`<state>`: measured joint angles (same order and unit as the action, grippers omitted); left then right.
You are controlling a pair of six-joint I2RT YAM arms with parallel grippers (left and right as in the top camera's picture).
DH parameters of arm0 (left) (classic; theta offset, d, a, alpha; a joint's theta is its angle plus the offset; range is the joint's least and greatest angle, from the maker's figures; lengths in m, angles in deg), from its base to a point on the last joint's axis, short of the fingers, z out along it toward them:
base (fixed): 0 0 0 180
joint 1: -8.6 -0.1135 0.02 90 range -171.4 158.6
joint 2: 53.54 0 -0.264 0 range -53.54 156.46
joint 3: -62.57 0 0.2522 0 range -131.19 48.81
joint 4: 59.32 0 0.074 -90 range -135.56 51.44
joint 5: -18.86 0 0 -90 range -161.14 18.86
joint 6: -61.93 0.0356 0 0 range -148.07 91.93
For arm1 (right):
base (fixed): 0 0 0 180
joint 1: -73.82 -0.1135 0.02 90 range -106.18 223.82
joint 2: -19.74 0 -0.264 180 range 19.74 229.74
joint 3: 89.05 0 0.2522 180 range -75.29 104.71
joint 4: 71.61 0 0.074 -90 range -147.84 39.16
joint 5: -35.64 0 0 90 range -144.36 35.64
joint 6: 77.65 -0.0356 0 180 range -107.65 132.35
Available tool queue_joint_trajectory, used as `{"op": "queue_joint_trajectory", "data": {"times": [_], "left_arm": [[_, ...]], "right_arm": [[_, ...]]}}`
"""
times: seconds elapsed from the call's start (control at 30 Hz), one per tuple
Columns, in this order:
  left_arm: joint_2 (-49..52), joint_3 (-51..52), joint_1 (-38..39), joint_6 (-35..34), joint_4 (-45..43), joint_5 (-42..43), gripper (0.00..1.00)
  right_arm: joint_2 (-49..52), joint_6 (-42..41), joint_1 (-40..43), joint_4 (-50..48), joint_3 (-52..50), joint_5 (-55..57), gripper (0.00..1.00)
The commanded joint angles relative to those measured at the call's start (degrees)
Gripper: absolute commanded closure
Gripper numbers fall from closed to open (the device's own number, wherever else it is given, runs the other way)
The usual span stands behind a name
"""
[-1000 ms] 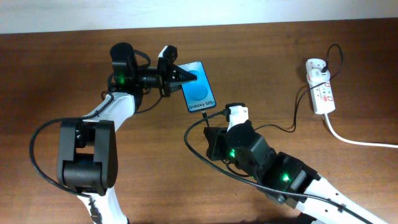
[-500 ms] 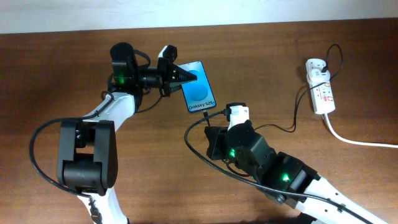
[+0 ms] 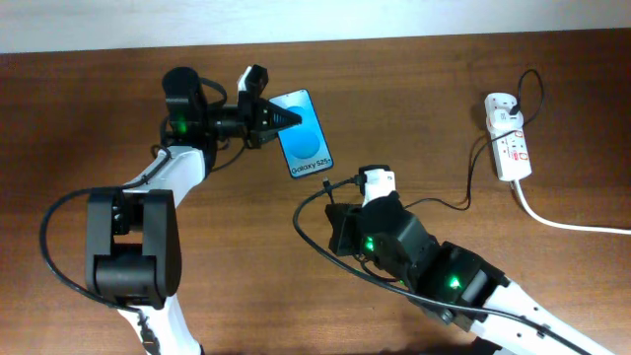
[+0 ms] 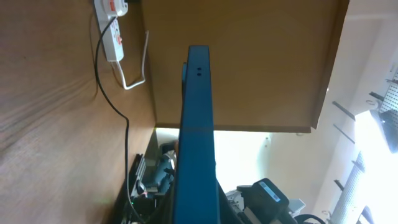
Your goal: Plug charger to phone and switch on socket
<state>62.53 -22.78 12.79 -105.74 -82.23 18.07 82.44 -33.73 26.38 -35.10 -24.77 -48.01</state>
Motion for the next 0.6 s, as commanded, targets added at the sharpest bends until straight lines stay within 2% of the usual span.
{"op": "queue_joint_trajectory", "data": {"times": [0.0, 0.1, 0.57], "left_arm": [[0.4, -1.3, 0.3, 1.0, -0.1, 0.9, 1.0], [0.4, -1.3, 1.1, -2.0, 1.9, 0.9, 1.0], [0.4, -1.3, 2.4, -3.9, 3.1, 0.9, 1.0]], "right_arm": [[0.3, 0.9, 0.2, 0.0, 0.3, -0.3, 0.96], [0.6, 0.9, 0.2, -0.9, 0.3, -0.3, 0.96], [2.1, 0.9, 0.2, -2.3, 0.3, -0.1, 0.96]]}}
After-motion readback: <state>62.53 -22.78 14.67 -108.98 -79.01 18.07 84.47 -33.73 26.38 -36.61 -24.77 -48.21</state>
